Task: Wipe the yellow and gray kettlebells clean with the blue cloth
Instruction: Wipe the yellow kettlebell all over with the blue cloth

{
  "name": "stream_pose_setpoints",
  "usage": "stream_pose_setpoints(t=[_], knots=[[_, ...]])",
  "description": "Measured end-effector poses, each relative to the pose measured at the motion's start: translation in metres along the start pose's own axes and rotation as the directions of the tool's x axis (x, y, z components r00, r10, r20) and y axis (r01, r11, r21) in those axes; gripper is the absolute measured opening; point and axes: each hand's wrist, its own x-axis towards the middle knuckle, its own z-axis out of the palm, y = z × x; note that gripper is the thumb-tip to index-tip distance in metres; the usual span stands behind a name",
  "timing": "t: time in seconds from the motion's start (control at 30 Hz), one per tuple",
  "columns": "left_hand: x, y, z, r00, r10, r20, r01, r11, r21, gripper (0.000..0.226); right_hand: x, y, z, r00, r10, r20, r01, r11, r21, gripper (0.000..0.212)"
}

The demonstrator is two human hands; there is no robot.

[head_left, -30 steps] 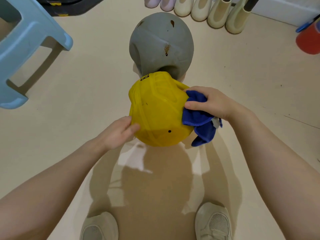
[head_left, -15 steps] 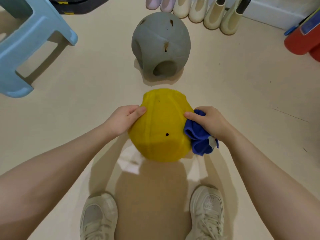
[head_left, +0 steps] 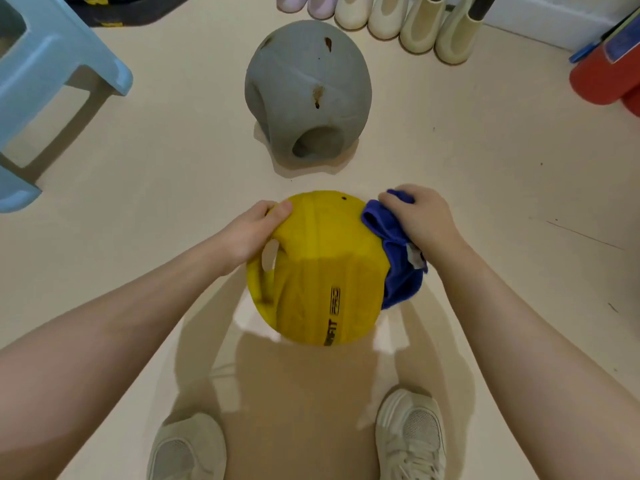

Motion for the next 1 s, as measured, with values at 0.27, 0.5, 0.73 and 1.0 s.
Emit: stream_pose_setpoints(t=[0.27, 0.5, 0.73, 1.0], knots=[[0.003, -0.009, 0.001, 0.992, -0.048, -0.12, 0.044, 0.998, -0.035, 0.044, -0.022, -0.04, 0.018, 0.934, -0.358, -0.01, 0.346, 0.907, -0.242, 0.032], [0.003, -0.006, 0.009, 0.987, -0.061, -0.151, 0.054, 0.997, -0.054, 0.058, -0.041, -0.056, 0.018, 0.899, -0.424, 0.113, 0.436, 0.836, -0.334, 0.018], [0.007, 0.005, 0.016, 0.982, -0.048, -0.182, 0.051, 0.999, 0.01, 0.064, -0.015, -0.058, 0.019, 0.924, -0.381, -0.027, 0.34, 0.855, -0.392, 0.02], [0.001, -0.015, 0.01, 0.988, -0.035, -0.151, 0.015, 0.991, -0.131, 0.078, -0.036, -0.058, 0.034, 0.797, -0.577, 0.181, 0.601, 0.723, -0.34, 0.031]])
